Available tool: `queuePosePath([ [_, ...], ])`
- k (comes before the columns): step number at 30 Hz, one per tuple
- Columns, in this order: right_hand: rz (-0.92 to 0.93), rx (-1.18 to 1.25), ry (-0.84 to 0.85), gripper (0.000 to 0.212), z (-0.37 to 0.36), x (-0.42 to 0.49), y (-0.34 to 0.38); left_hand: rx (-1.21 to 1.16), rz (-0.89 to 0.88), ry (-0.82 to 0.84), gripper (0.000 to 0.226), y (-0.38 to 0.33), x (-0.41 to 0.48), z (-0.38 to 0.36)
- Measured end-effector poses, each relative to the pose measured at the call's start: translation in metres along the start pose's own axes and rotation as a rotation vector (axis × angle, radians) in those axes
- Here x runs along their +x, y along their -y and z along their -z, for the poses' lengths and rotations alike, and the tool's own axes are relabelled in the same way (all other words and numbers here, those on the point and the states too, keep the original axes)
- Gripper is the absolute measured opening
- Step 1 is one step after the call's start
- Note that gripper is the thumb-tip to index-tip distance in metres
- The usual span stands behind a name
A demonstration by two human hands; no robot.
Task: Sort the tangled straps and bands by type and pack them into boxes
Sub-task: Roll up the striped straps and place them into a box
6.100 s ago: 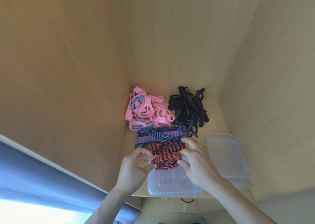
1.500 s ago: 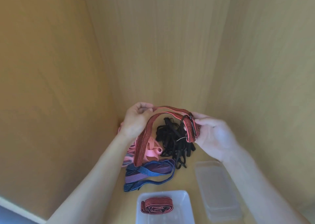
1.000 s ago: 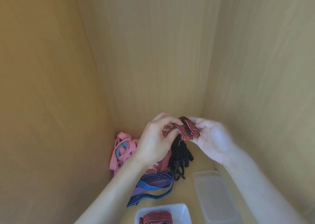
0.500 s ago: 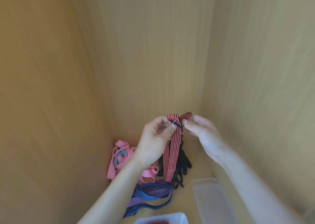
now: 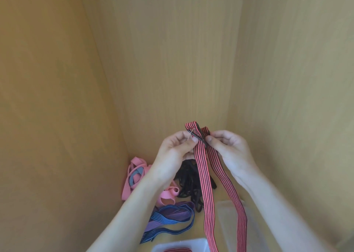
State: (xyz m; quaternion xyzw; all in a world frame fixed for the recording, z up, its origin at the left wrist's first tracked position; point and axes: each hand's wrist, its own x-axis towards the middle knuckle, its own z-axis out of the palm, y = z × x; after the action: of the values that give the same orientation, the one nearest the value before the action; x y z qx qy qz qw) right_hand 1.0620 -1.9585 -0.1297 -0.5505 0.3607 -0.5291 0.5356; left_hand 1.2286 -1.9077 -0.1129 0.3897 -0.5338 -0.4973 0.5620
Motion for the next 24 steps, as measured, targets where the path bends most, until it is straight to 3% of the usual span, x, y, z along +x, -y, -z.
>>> queuePosePath([
  [10,0.149,-0.045,0.015,0.013,0.006,0.002,0.029,0.077,0.014,-0.123,0.03,-0.009,0.012,-0.018],
  [17,0.105,0.002,0.133,0.023,0.011,0.0,0.032,0.046,0.025,-0.196,0.024,-0.006,0.014,-0.02],
  [24,0.208,-0.142,0.087,0.011,0.005,0.004,0.041,-0.034,0.023,-0.174,0.028,-0.006,0.015,-0.022],
])
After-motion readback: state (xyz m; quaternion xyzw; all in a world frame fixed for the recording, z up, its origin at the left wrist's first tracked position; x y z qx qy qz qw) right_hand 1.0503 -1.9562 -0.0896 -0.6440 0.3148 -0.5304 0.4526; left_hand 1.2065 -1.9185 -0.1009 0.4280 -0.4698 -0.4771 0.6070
